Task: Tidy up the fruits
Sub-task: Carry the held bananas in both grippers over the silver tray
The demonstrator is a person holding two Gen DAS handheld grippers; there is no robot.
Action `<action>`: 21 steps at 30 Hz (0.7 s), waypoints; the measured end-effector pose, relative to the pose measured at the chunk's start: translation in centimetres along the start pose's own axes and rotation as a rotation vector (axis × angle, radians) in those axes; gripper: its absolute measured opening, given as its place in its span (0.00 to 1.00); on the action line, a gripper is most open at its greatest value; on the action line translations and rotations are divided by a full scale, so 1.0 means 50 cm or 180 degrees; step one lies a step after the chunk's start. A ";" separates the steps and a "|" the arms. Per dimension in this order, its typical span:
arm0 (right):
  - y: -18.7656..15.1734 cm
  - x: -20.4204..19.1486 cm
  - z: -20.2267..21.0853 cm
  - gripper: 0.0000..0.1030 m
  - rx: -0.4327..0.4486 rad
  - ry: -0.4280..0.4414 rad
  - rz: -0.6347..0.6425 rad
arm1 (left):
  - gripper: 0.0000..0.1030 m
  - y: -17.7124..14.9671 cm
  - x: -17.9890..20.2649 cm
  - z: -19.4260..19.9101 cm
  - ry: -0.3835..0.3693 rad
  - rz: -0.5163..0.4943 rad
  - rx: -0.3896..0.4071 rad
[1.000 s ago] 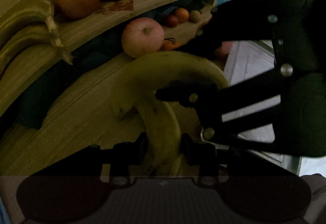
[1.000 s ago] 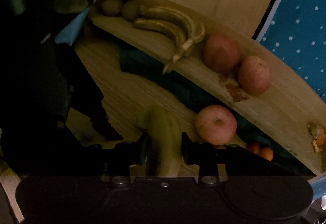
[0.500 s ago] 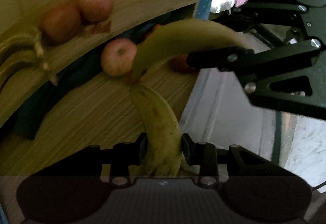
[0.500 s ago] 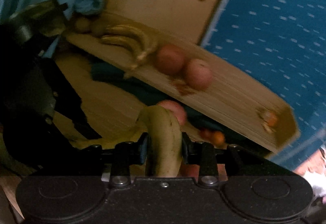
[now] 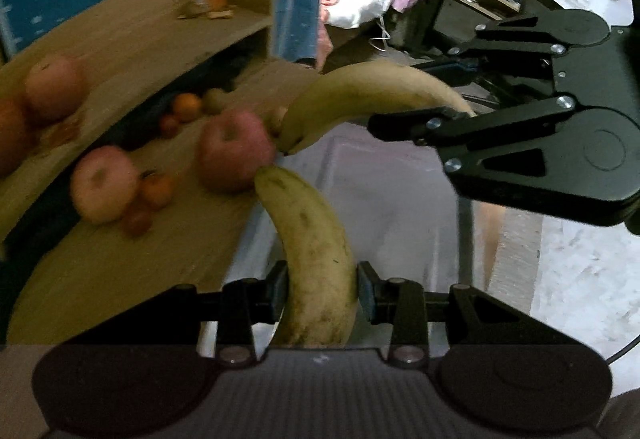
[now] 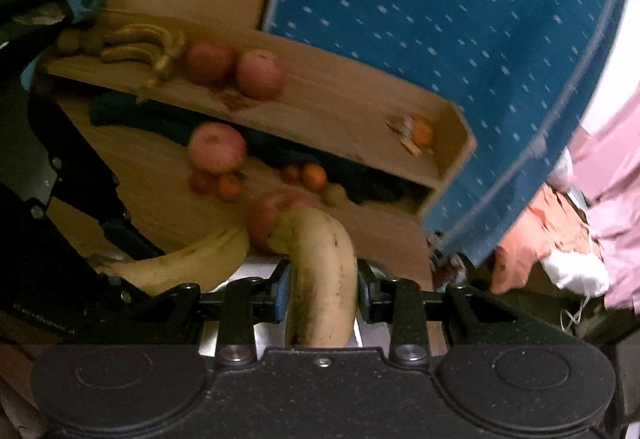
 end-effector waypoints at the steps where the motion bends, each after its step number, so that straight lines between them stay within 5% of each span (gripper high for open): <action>1: -0.009 0.011 -0.005 0.33 -0.0018 -0.0004 -0.0039 | 0.39 0.007 0.011 -0.008 -0.0020 -0.0012 -0.0009; 21: -0.140 0.170 -0.105 0.33 -0.0229 0.0489 -0.0727 | 0.39 0.122 0.104 -0.155 0.0205 0.0317 -0.0258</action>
Point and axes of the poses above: each gripper's, at about its wrist camera, not at the fingertips, and z roughly against the way its jaws point, x to its right, y to its top, the point moved 3 cm from there along -z, roughly the way its jaws point, and after that the axes turned 7 degrees about -x, right-handed, at the moved point
